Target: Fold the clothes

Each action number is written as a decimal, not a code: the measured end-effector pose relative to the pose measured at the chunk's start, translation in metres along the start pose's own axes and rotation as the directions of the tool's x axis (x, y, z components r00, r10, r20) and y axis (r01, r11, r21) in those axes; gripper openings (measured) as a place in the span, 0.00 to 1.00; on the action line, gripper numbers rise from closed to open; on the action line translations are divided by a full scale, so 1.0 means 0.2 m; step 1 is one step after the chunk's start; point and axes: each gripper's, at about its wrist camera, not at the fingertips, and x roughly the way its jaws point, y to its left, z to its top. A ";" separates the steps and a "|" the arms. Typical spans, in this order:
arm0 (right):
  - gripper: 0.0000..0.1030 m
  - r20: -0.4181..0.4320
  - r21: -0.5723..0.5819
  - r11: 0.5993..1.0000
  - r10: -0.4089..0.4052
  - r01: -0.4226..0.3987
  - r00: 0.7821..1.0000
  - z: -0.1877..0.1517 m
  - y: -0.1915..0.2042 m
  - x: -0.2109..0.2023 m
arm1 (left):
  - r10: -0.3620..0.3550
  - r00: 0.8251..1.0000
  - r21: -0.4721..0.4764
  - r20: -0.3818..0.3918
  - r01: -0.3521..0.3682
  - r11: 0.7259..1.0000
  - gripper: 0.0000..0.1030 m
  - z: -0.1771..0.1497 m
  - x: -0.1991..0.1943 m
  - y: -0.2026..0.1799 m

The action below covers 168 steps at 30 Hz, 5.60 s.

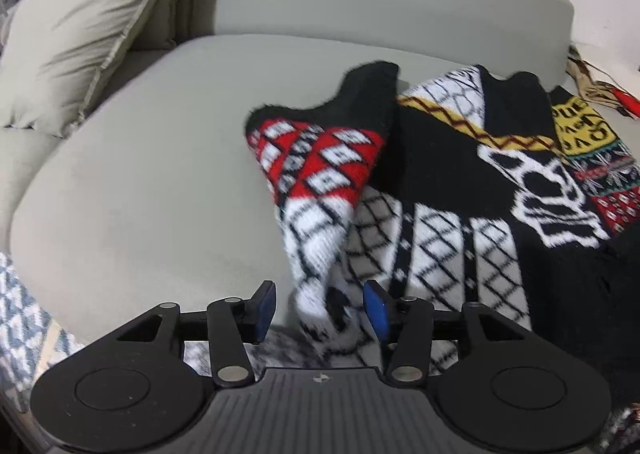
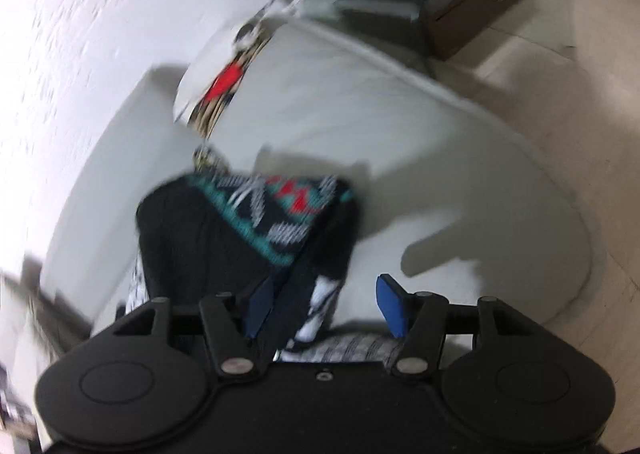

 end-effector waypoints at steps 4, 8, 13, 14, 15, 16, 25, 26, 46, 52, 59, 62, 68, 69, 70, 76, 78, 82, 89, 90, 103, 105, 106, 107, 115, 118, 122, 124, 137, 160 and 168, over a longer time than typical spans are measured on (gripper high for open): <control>0.45 -0.073 -0.047 0.999 0.003 -0.007 0.997 0.01 0.04 0.12 | -0.055 0.998 -0.010 -0.034 0.055 0.998 0.46 -0.02 0.05 -0.01; 0.45 -0.113 0.005 0.999 0.053 -0.053 0.992 0.02 0.01 0.24 | -0.127 0.991 -0.084 -0.047 0.123 0.989 0.45 0.00 0.10 0.03; 0.47 -0.137 0.016 0.993 0.117 -0.116 0.984 0.00 0.01 0.31 | -0.159 0.986 -0.114 -0.051 0.153 0.982 0.42 0.03 0.16 0.03; 0.46 -0.146 0.014 0.992 0.123 -0.123 0.982 0.00 0.02 0.32 | -0.157 0.986 -0.111 -0.053 0.151 0.982 0.41 0.03 0.17 0.02; 0.41 -0.146 0.016 0.992 0.124 -0.123 0.982 -0.01 0.02 0.34 | -0.160 0.986 -0.108 -0.048 0.154 0.982 0.31 0.03 0.17 0.01; 0.35 -0.140 0.020 0.993 0.120 -0.118 0.983 -0.02 0.02 0.35 | -0.173 0.984 -0.116 -0.048 0.166 0.979 0.23 0.04 0.17 0.02; 0.12 -0.153 0.156 0.921 0.380 -0.357 0.912 0.08 0.47 0.31 | -0.419 0.907 -0.306 0.044 0.412 0.858 0.16 0.55 -0.05 0.02; 0.12 -0.118 0.138 0.906 0.415 -0.399 0.902 0.14 0.59 0.26 | -0.420 0.903 -0.293 0.087 0.426 0.856 0.16 0.67 -0.12 -0.01; 0.12 0.407 -0.271 0.612 0.773 -0.743 0.487 0.28 0.86 -1.70 | -0.349 0.432 -0.077 0.832 0.712 0.698 0.16 0.68 -2.10 0.31; 0.12 0.360 -0.224 0.696 0.709 -0.682 0.606 0.43 1.04 -1.33 | -0.321 0.540 -0.139 0.778 0.645 0.751 0.16 0.84 -1.81 0.25; 0.12 0.260 -0.203 0.851 0.524 -0.485 0.811 0.60 1.37 -0.68 | -0.255 0.771 -0.308 0.584 0.501 0.809 0.15 1.08 -1.23 0.20; 0.12 0.290 -0.288 0.841 0.532 -0.457 0.796 0.66 1.52 -0.60 | -0.255 0.754 -0.273 0.606 0.498 0.823 0.15 1.18 -1.22 0.19; 0.11 0.368 -0.394 0.839 0.518 -0.375 0.773 0.53 1.43 -0.54 | -0.230 0.727 -0.187 0.647 0.444 0.876 0.16 1.00 -1.11 0.17; 0.11 0.349 -0.372 0.856 0.488 -0.360 0.800 0.50 1.36 -0.46 | -0.233 0.754 -0.201 0.614 0.435 0.878 0.16 0.93 -1.01 0.17; 0.11 0.325 -0.348 0.873 0.454 -0.341 0.830 0.46 1.29 -0.36 | -0.229 0.787 -0.220 0.573 0.417 0.882 0.16 0.87 -0.89 0.16; 0.11 0.123 -0.241 0.954 0.212 -0.178 0.970 0.13 0.86 0.38 | -0.127 0.957 -0.293 0.260 0.203 0.934 0.16 0.40 -0.10 0.06; 0.11 0.025 -0.227 0.969 0.108 -0.100 0.994 0.03 0.76 0.62 | -0.102 0.983 -0.291 0.152 0.143 0.946 0.17 0.26 0.12 0.04; 0.12 -0.051 -0.248 0.968 -0.040 0.026 0.998 -0.11 0.61 0.86 | -0.053 0.993 -0.297 0.109 0.084 0.951 0.17 0.17 0.23 0.04; 0.11 0.043 -0.213 0.974 0.089 -0.078 0.995 -0.08 0.62 0.71 | -0.126 0.967 -0.312 0.221 0.192 0.930 0.17 0.33 0.01 0.09; 0.11 0.053 -0.211 0.973 0.105 -0.091 0.993 -0.06 0.64 0.68 | -0.131 0.966 -0.314 0.224 0.198 0.928 0.17 0.33 -0.01 0.10; 0.33 -0.116 -0.261 0.964 -0.075 0.043 0.990 -0.13 0.46 0.67 | 0.129 0.992 -0.050 0.009 -0.129 0.990 0.42 0.00 0.11 -0.01; 0.48 -0.096 -0.292 0.956 -0.047 0.017 0.994 -0.11 0.46 0.60 | 0.163 0.987 -0.041 0.016 -0.162 0.986 0.46 -0.04 0.02 -0.03; 0.50 -0.083 -0.302 0.953 -0.034 0.007 0.996 -0.10 0.46 0.57 | 0.180 0.983 -0.029 0.028 -0.179 0.983 0.49 -0.07 -0.03 -0.05; 0.52 -0.069 -0.308 0.951 -0.020 -0.002 0.997 -0.09 0.45 0.52 | 0.182 0.982 -0.010 0.044 -0.182 0.983 0.53 -0.08 -0.06 -0.08; 0.56 0.028 -0.141 0.986 0.095 -0.090 0.995 0.19 0.31 0.39 | 0.044 0.994 0.158 0.104 -0.060 0.986 0.68 -0.06 -0.20 -0.43; 0.56 0.055 -0.067 0.988 0.145 -0.142 0.988 0.35 0.26 0.47 | -0.005 0.997 0.170 0.083 -0.009 0.985 0.71 -0.01 -0.17 -0.53; 0.50 0.075 0.018 0.984 0.175 -0.177 0.982 0.60 0.21 0.68 | -0.026 0.998 0.186 0.058 0.014 0.982 0.72 0.01 -0.13 -0.65; 0.46 0.080 0.059 0.984 0.165 -0.170 0.983 0.71 0.18 0.81 | -0.022 0.999 0.199 0.050 0.012 0.980 0.72 -0.01 -0.11 -0.69; 0.08 0.061 0.191 0.926 0.320 -0.326 0.945 0.97 0.18 1.26 | 0.027 0.999 0.159 0.026 -0.031 0.987 0.72 -0.10 -0.19 -0.72; 0.54 0.268 0.120 0.986 -0.143 0.114 0.953 0.51 -0.05 0.22 | -0.139 0.990 0.151 0.031 0.133 0.980 0.74 -0.22 -0.24 -0.55; 0.47 0.209 0.246 0.959 0.088 -0.140 0.974 0.41 -0.07 0.30 | -0.137 0.989 0.157 0.050 0.128 0.979 0.74 -0.22 -0.29 -0.52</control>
